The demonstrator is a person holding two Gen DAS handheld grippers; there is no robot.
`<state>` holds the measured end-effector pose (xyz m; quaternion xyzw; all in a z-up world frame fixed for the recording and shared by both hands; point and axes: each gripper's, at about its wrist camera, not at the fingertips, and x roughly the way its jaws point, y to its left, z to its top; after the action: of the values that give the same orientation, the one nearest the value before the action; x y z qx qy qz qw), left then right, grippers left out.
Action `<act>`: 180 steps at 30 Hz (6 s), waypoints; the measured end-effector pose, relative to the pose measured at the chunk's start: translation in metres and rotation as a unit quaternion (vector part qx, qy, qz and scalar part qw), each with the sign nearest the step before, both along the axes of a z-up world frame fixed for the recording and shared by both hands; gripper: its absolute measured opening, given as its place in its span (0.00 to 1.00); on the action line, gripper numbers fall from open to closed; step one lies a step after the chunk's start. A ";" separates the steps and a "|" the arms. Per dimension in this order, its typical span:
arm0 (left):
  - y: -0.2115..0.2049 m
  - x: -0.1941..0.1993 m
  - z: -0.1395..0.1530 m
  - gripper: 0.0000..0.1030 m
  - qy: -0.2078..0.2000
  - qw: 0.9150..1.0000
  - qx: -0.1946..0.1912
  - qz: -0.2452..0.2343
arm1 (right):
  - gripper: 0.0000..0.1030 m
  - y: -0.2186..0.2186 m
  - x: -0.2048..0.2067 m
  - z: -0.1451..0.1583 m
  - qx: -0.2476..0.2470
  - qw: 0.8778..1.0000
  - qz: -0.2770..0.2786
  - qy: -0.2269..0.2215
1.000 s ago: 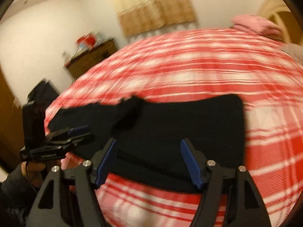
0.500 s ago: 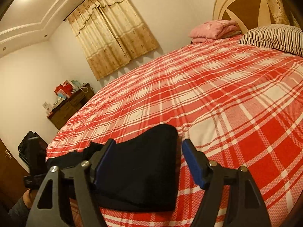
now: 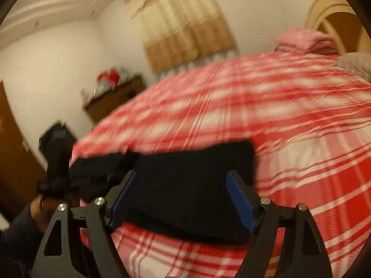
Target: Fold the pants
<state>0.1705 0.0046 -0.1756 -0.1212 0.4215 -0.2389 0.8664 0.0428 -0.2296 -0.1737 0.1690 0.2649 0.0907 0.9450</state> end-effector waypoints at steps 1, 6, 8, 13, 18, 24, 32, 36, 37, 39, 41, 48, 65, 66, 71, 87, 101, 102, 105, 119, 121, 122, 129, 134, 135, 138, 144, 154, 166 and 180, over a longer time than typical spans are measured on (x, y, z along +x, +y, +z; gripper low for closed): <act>0.001 -0.001 -0.001 0.14 -0.001 1.000 -0.001 0.000 | 0.78 0.004 0.005 -0.007 -0.008 1.000 0.008 0.019; 0.005 -0.003 -0.003 0.16 -0.005 1.000 -0.012 0.000 | 0.79 0.011 0.022 -0.032 -0.056 0.995 0.016 0.085; 0.007 -0.006 0.000 0.19 -0.004 1.000 -0.008 -0.003 | 0.81 0.008 0.019 -0.029 -0.039 0.996 0.017 0.078; 0.036 -0.018 0.012 0.54 -0.034 0.998 0.035 0.030 | 0.81 0.006 0.013 -0.024 -0.041 0.997 0.004 0.059; 0.097 -0.031 0.023 0.56 -0.084 0.987 0.110 0.078 | 0.81 0.030 0.008 -0.001 -0.095 0.995 -0.026 0.012; 0.188 -0.027 0.026 0.56 -0.095 0.965 0.190 0.153 | 0.81 0.087 0.035 0.014 -0.119 0.992 0.031 0.000; 0.264 -0.011 0.005 0.56 -0.062 0.954 0.187 0.225 | 0.81 0.158 0.081 0.006 -0.137 0.983 0.120 0.005; 0.263 -0.009 -0.004 0.58 -0.067 0.956 0.172 0.230 | 0.81 0.166 0.113 -0.025 -0.134 0.979 0.124 0.089; 0.261 -0.008 -0.004 0.59 -0.068 0.955 0.174 0.229 | 0.81 0.165 0.114 -0.033 -0.136 0.977 0.124 0.103; 0.256 -0.004 -0.004 0.59 -0.068 0.956 0.173 0.227 | 0.81 0.168 0.108 -0.034 -0.156 0.977 0.124 0.080; 0.250 -0.002 -0.004 0.60 -0.069 0.957 0.176 0.219 | 0.81 0.168 0.102 -0.031 -0.162 0.976 0.125 0.073; 0.232 0.009 -0.009 0.77 -0.060 0.957 0.200 0.199 | 0.81 0.159 0.086 -0.013 -0.122 0.985 0.118 0.032; 0.227 0.012 -0.013 0.83 -0.069 0.960 0.203 0.180 | 0.81 0.158 0.085 -0.017 -0.124 0.986 0.108 0.038; 0.227 0.011 -0.013 0.79 -0.070 0.960 0.204 0.181 | 0.81 0.158 0.085 -0.017 -0.124 0.986 0.108 0.037; 0.233 0.005 -0.010 0.65 -0.068 0.960 0.199 0.183 | 0.81 0.157 0.084 -0.017 -0.122 0.986 0.106 0.036; 0.241 0.000 -0.008 0.53 -0.062 0.961 0.185 0.197 | 0.81 0.157 0.085 -0.019 -0.121 0.987 0.102 0.039; 0.258 -0.016 0.014 0.27 -0.053 0.974 0.087 0.203 | 0.81 0.153 0.080 -0.011 -0.119 0.988 0.099 0.025; 0.256 -0.019 0.018 0.27 -0.058 0.974 0.084 0.203 | 0.81 0.153 0.080 -0.011 -0.119 0.988 0.099 0.024; 0.248 -0.029 0.036 0.26 -0.080 0.975 0.071 0.196 | 0.81 0.152 0.079 -0.009 -0.119 0.988 0.097 0.022; 0.200 -0.045 0.098 0.24 -0.133 0.982 0.022 0.135 | 0.81 0.118 0.069 0.019 -0.092 0.995 0.046 0.016; 0.193 -0.046 0.106 0.24 -0.140 0.981 0.025 0.130 | 0.81 0.110 0.067 0.024 -0.085 0.996 0.036 0.015; 0.189 -0.046 0.111 0.24 -0.143 0.981 0.022 0.125 | 0.81 0.106 0.066 0.027 -0.081 0.996 0.031 0.014; 0.149 -0.048 0.134 0.23 -0.161 0.983 0.026 0.082 | 0.81 0.087 0.059 0.039 -0.066 0.998 0.012 0.009; 0.105 -0.046 0.147 0.23 -0.169 0.985 0.025 0.040 | 0.81 0.058 0.048 0.043 -0.068 0.997 -0.020 0.013; 0.096 -0.045 0.148 0.23 -0.169 0.985 0.026 0.031 | 0.81 0.052 0.046 0.044 -0.066 0.997 -0.026 0.014; 0.066 -0.043 0.150 0.22 -0.168 0.985 0.034 0.005 | 0.81 0.030 0.037 0.045 -0.062 0.997 -0.048 0.017; 0.013 -0.032 0.150 0.14 -0.147 0.988 0.029 -0.042 | 0.81 -0.017 0.025 0.041 -0.054 0.994 -0.094 0.033; -0.061 -0.021 0.126 0.00 -0.119 0.985 0.028 -0.124 | 0.81 -0.062 0.023 0.037 -0.007 0.989 -0.140 0.048; 0.030 -0.026 0.066 0.01 -0.131 0.984 0.117 -0.001 | 0.82 -0.016 0.040 0.006 0.096 0.992 0.019 0.083; 0.094 0.011 -0.012 0.04 -0.027 0.993 0.091 0.064 | 0.79 0.033 0.076 -0.020 0.052 0.988 0.037 0.140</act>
<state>0.1816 0.0986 -0.1875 -0.0624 0.4091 -0.1467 0.8985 0.1192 -0.1965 -0.1937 0.2189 0.3956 0.1150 0.8845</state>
